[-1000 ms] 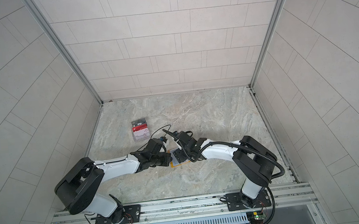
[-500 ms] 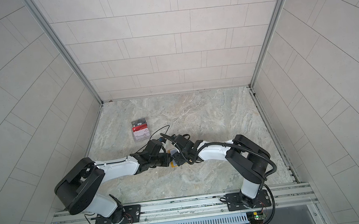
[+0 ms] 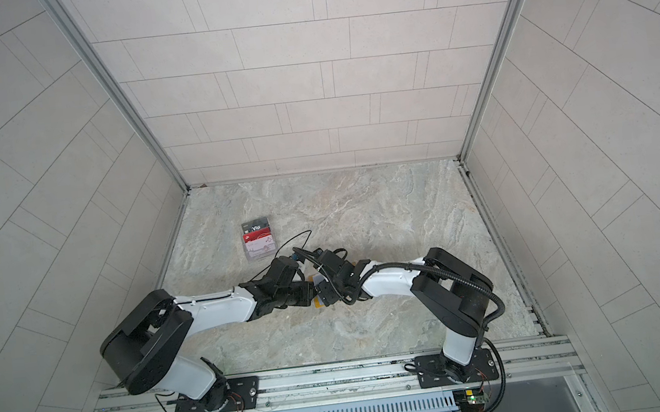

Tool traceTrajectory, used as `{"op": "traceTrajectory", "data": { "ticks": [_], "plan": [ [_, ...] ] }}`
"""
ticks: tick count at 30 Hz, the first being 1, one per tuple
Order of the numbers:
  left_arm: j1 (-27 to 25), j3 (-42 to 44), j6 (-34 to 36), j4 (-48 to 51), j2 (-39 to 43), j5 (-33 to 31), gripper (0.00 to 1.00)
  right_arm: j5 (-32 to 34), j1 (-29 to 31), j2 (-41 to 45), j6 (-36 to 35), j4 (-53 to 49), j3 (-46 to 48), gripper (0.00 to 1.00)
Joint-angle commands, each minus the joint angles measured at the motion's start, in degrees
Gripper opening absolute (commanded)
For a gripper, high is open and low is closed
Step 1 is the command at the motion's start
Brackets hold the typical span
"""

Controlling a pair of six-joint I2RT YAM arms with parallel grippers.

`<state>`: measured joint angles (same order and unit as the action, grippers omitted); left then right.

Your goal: Take the credit cards out of the card holder

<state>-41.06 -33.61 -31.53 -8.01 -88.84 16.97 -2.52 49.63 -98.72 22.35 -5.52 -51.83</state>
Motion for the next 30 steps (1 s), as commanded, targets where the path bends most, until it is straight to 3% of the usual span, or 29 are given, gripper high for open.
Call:
{"op": "traceTrajectory", "data": {
  "ticks": [1, 11, 30],
  "plan": [
    [-0.3, 1.3, 0.3, 2.1, -1.8, -0.1, 0.0, 2.5, 0.4, -1.7, 0.9, -1.2, 0.3, 0.74],
    [-0.3, 1.0, 1.9, 3.1, -2.2, 0.2, 0.0, 4.5, 0.1, -1.5, 2.3, -2.0, 0.5, 0.62],
    [-0.3, 0.6, 3.6, 4.8, -1.9, 0.6, 0.0, 11.7, -2.4, 3.5, 2.8, -4.8, 3.1, 0.58]
  ]
}}
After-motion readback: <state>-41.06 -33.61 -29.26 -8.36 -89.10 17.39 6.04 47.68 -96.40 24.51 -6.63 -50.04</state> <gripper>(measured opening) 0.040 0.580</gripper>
